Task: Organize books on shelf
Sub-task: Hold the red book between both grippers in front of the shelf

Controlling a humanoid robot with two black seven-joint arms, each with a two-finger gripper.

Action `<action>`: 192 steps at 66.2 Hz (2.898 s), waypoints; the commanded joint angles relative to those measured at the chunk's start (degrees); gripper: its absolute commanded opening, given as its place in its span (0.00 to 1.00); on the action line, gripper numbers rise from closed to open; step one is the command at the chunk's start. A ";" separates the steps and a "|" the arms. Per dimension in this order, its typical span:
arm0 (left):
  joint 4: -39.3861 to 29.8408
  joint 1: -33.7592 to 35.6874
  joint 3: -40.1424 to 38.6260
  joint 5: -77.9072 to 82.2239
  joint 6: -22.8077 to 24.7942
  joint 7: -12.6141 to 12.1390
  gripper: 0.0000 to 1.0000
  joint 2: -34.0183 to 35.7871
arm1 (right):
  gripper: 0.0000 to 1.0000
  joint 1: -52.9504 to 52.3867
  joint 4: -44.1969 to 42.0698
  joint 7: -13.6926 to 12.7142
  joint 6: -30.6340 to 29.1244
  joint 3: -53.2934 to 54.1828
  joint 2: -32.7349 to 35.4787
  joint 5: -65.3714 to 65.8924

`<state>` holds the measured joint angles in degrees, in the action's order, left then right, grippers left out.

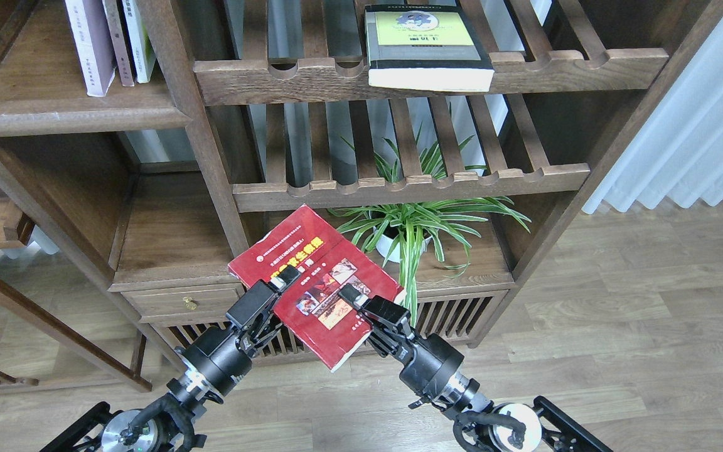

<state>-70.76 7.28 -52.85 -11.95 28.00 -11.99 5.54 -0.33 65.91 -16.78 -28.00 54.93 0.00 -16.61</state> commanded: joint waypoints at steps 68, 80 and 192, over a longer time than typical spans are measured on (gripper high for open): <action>-0.78 1.68 2.57 -0.35 0.00 0.39 0.07 -0.44 | 0.04 -0.20 0.27 0.00 0.00 -0.79 0.00 0.17; -0.78 1.95 2.92 -0.35 0.00 0.39 0.06 -0.18 | 0.05 -0.20 0.27 0.00 0.00 -0.79 0.00 0.08; -0.70 1.86 3.28 -0.62 0.00 0.48 0.07 -0.18 | 0.57 -0.11 1.32 0.35 0.00 -0.79 0.00 0.08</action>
<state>-71.45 9.15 -49.46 -12.57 28.00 -11.50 5.36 -0.39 67.40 -16.43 -28.00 54.15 -0.08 -16.52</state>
